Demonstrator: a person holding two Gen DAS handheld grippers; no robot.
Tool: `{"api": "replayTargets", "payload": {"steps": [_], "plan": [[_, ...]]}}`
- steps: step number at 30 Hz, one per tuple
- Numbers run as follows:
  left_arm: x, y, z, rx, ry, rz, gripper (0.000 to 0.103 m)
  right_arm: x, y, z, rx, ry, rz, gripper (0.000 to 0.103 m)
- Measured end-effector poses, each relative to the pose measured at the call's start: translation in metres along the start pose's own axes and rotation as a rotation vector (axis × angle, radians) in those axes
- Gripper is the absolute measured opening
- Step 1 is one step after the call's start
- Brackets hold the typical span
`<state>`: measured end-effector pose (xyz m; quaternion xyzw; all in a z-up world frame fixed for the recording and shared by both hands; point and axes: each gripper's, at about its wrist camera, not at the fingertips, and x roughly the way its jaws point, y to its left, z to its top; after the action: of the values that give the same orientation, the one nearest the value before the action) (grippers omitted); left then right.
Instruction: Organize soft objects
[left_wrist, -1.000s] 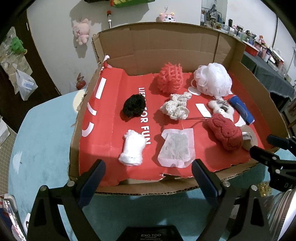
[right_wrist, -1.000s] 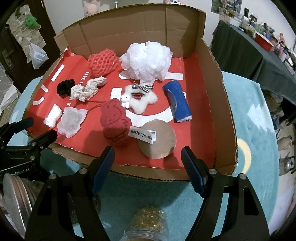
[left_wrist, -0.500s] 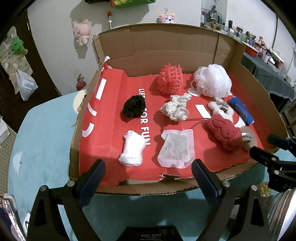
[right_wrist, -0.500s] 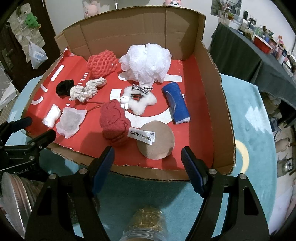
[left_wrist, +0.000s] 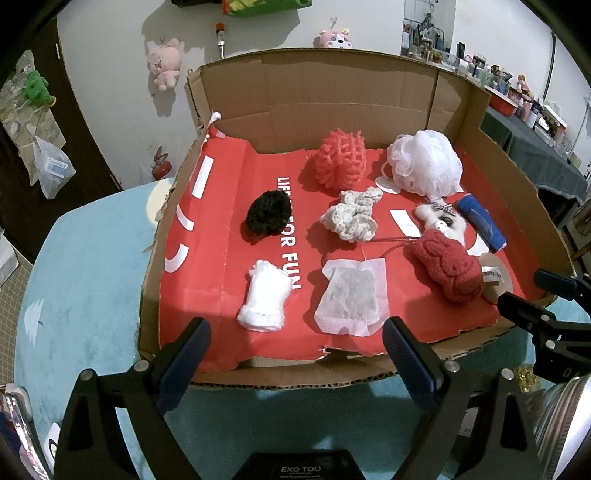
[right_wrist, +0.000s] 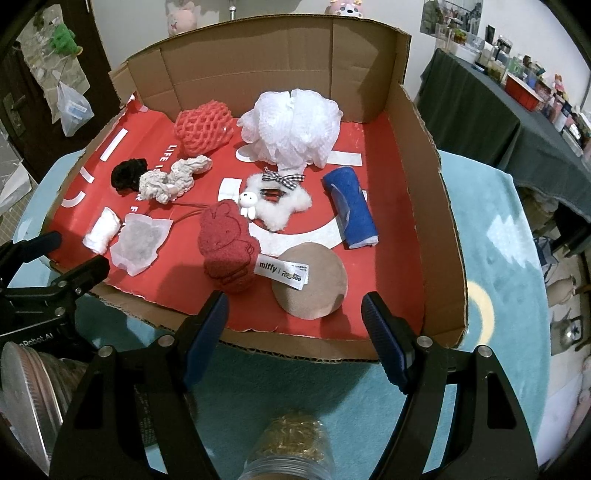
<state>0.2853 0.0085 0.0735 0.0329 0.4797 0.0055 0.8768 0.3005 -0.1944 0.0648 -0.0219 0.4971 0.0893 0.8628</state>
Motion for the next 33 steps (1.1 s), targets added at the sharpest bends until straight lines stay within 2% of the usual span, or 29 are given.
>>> {"api": "replayTargets", "payload": {"steps": [12,20,24,26,30,32,33], "plan": [[-0.012,0.006,0.0,-0.008,-0.03,-0.018,0.096,-0.007,0.004,-0.001,-0.013,-0.026,0.007,0.074],[-0.083,0.023,-0.008,-0.051,-0.192,-0.013,0.096,-0.045,0.007,-0.002,-0.024,-0.105,-0.063,0.074],[-0.123,0.021,-0.025,-0.04,-0.264,-0.049,0.097,-0.074,0.003,-0.009,-0.005,-0.152,-0.076,0.074],[-0.143,0.019,-0.036,-0.035,-0.301,-0.068,0.102,-0.091,0.003,-0.016,0.001,-0.183,-0.078,0.074],[-0.171,0.018,-0.063,-0.016,-0.357,-0.096,0.103,-0.134,0.01,-0.038,-0.014,-0.276,-0.083,0.074],[-0.182,0.016,-0.08,-0.015,-0.388,-0.097,0.103,-0.154,0.015,-0.053,-0.022,-0.317,-0.057,0.078],[-0.186,0.015,-0.087,-0.012,-0.399,-0.095,0.103,-0.163,0.018,-0.063,-0.02,-0.34,-0.042,0.086]]}}
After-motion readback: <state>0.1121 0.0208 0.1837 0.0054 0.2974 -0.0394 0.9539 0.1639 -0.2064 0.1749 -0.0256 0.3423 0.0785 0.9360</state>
